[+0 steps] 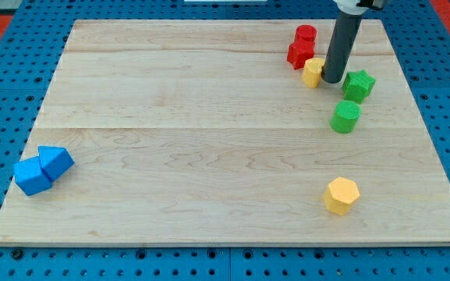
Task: Move the yellow heart to the bottom left of the red star
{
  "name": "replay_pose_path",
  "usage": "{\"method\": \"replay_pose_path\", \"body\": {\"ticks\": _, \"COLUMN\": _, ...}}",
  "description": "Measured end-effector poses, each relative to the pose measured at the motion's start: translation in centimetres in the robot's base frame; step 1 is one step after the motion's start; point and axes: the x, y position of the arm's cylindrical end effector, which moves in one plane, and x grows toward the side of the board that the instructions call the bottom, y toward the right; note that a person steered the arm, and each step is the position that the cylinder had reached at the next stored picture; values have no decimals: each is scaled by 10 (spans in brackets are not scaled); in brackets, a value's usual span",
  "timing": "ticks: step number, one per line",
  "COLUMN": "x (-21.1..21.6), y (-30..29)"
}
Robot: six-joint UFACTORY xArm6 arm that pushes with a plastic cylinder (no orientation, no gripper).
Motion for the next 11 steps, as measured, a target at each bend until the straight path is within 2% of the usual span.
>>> {"method": "replay_pose_path", "body": {"ticks": 2, "x": -7, "y": 5}}
{"method": "replay_pose_path", "body": {"ticks": 6, "x": -5, "y": -30}}
{"method": "replay_pose_path", "body": {"ticks": 8, "x": 6, "y": -96}}
{"method": "replay_pose_path", "body": {"ticks": 9, "x": 6, "y": -108}}
{"method": "replay_pose_path", "body": {"ticks": 11, "x": 16, "y": -96}}
